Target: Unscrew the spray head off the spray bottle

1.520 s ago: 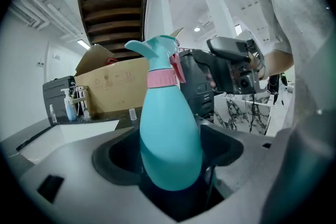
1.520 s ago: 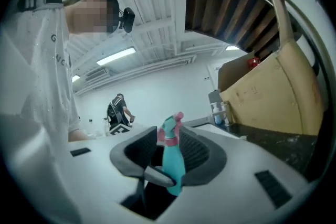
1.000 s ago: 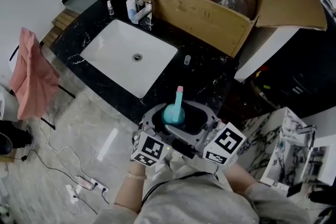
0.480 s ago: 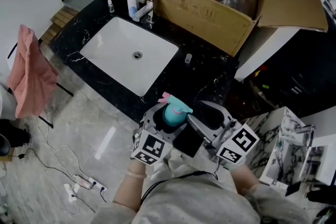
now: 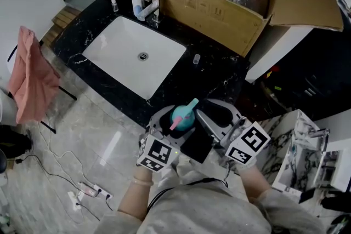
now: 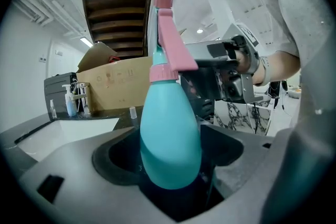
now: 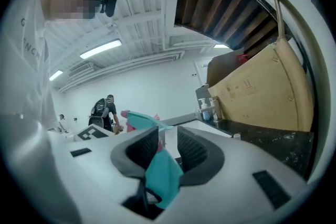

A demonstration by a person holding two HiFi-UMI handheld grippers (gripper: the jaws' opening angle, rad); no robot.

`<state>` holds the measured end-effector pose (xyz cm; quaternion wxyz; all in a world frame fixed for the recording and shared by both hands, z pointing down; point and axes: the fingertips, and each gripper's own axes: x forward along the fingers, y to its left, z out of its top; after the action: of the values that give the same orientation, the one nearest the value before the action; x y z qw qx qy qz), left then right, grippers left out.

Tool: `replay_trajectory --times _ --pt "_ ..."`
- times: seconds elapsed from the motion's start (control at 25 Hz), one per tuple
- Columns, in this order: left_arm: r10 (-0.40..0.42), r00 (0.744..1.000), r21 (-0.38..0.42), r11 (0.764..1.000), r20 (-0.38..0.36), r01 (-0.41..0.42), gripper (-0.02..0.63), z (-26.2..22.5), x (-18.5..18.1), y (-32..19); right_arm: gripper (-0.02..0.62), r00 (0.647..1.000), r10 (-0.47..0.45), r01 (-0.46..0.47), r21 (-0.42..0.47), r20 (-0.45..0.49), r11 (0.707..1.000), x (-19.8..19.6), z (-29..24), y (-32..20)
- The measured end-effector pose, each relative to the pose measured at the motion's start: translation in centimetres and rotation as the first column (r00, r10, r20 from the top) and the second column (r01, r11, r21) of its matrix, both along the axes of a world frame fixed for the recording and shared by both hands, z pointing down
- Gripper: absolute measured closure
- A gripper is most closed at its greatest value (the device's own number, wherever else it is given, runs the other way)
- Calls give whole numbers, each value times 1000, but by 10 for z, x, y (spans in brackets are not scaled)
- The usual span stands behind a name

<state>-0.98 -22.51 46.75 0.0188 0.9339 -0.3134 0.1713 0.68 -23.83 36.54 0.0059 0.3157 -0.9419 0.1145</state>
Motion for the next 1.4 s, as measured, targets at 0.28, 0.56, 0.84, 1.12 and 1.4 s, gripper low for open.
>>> replay_trajectory --times 0.28,0.56,0.84,1.12,1.4 --pt "-9 1000 -7 1000 -15 9 241 1 -3 -1 284 973 -227 228 -13 35 974 -44 0 35" --pt "-11 1000 -6 1000 -8 11 241 3 -2 -4 281 983 -154 159 39 -104 986 -52 8 26" --pt "-12 1000 -15 1000 -14 12 242 5 -2 -4 347 992 -106 107 7 -74 994 -13 12 26" --pt "-11 1000 -28 1000 -9 10 242 7 -3 -3 400 999 12 -13 -9 -52 1000 16 18 -6" --pt "-15 1000 -35 999 -4 15 242 9 -2 -3 410 993 103 -97 104 -51 990 27 -4 5"
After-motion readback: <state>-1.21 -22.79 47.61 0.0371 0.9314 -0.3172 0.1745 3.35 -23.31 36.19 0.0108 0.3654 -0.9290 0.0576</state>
